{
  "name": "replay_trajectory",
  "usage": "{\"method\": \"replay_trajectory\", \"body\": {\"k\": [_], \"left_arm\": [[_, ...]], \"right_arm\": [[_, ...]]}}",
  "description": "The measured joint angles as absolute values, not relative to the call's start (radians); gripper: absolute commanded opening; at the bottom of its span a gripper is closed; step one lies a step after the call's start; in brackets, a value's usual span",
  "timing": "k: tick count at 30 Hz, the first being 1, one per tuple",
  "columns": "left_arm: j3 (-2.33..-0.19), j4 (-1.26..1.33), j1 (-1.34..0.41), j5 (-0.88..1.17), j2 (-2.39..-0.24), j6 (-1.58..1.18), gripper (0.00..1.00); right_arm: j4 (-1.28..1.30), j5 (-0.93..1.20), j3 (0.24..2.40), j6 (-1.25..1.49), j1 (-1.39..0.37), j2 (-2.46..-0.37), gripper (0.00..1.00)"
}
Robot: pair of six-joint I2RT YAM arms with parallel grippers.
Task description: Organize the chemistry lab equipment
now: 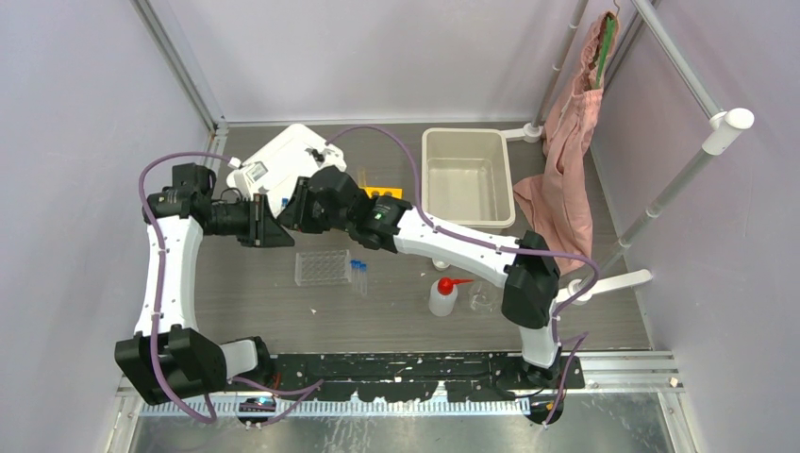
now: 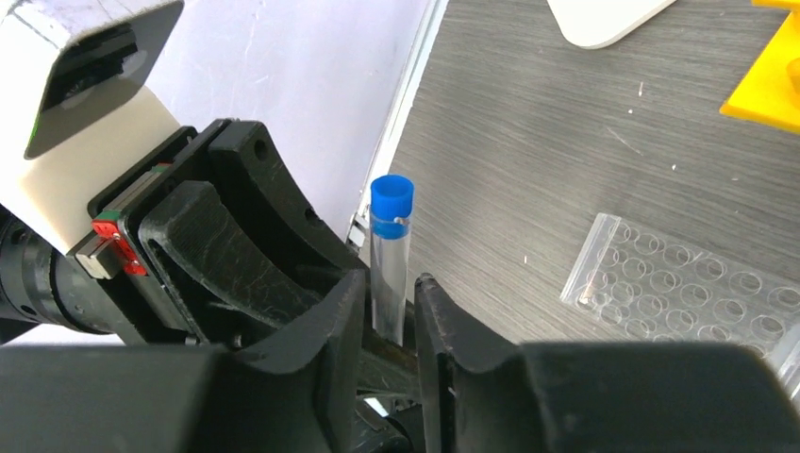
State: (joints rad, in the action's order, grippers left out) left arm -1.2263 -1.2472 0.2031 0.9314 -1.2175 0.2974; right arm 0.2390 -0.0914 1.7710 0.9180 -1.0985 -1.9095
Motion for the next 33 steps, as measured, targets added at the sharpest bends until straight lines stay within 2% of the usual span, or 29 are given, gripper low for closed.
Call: {"method": "replay_trajectory", "body": {"k": [1,4,10,15,21,24,27,28,29,32,33], "left_arm": [[-1.226,-1.247,0.203,0.929,-1.217,0.300,0.08],[-1.226,-1.251,0.203,0.926,-1.217,0.321,0.08],[-1.225,-1.249,0.203,0.928,-1.209,0.371,0.07],[-1.216,-1.248,0.203,0.930,-1.171,0.408,0.06],[-1.213,-1.249,0.203,0.942,-1.144,0.432,0.05],[-1.209,-1.251,0.203,0.942,-1.144,0.443,0.05],[-1.205,-1.254,0.203,0.943,-1.144,0.455,0.07],[-1.205,-1.255,0.203,0.943,-1.144,0.456,0.12],[-1.205,-1.255,0.203,0.944,-1.144,0.457,0.22],[-1.204,-1.253,0.202,0.942,-1.144,0.450,0.74],[-1.204,-1.250,0.202,0.940,-1.144,0.455,0.87]], "right_arm": [[0.244,-0.088,1.775,0.915,-1.098,-1.910,0.49],[0.299,-0.092,1.810,0.907,-1.092,-1.920,0.61],[0.451,-0.034,1.988,0.876,-1.057,-1.978,0.62],[0.555,0.081,2.136,0.845,-1.026,-2.035,0.54],[0.639,0.161,2.220,0.821,-1.007,-2.093,0.40],[0.661,0.176,2.220,0.819,-1.006,-2.099,0.32],[0.662,0.182,2.223,0.817,-1.005,-2.099,0.20],[0.661,0.183,2.223,0.816,-1.005,-2.099,0.16],[0.659,0.185,2.224,0.816,-1.003,-2.099,0.12],[0.663,0.183,2.230,0.809,-1.003,-2.099,0.05],[0.672,0.180,2.229,0.804,-1.003,-2.099,0.04]]}}
